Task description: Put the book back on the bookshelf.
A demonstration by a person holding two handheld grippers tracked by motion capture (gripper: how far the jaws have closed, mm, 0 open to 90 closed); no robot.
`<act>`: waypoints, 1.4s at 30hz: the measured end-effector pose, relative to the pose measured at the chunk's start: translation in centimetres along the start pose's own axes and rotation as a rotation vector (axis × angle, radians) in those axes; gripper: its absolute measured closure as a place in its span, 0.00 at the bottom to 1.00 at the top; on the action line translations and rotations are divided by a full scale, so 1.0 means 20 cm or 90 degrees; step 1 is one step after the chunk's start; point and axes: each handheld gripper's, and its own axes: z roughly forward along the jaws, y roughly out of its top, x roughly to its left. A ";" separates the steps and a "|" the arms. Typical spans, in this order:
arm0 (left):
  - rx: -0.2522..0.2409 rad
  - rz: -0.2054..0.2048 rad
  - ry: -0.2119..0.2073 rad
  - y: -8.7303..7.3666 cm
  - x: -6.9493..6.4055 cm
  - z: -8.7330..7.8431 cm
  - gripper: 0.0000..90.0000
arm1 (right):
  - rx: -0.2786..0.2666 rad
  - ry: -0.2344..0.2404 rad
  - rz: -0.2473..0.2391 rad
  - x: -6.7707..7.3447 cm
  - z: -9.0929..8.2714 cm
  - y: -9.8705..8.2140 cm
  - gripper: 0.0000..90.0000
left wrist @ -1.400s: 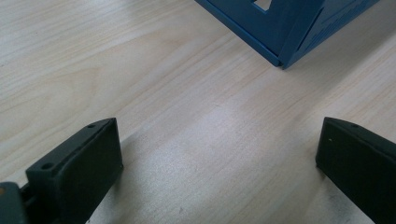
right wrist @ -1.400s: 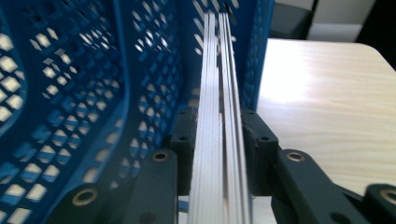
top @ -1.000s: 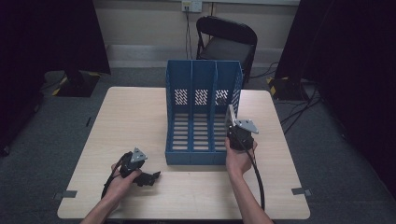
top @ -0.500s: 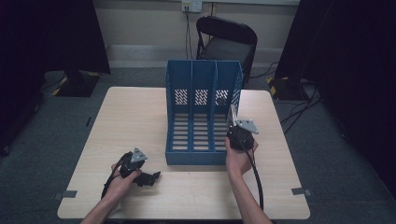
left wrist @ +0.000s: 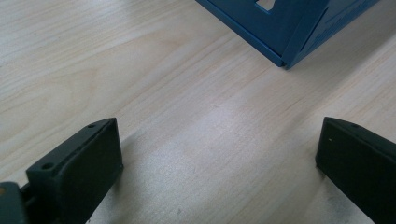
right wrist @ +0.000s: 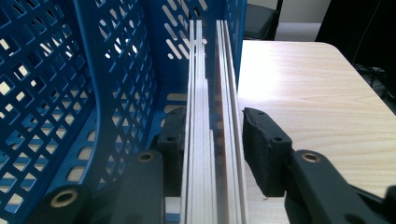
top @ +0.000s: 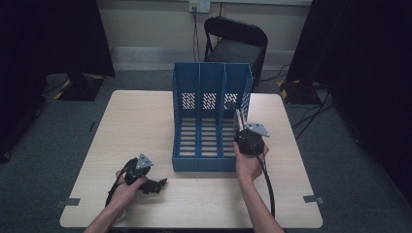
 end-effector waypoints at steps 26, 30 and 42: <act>0.000 0.000 0.000 0.00 0.00 0.00 0.00 | -0.011 0.049 0.010 -0.04 -0.04 0.04 0.53; 0.000 0.000 0.000 0.00 0.00 0.00 0.00 | -0.019 0.064 0.008 -0.04 -0.05 0.04 0.52; -0.001 -0.001 0.002 0.00 0.00 0.00 0.00 | -0.011 0.150 -0.022 -0.07 -0.06 0.06 0.31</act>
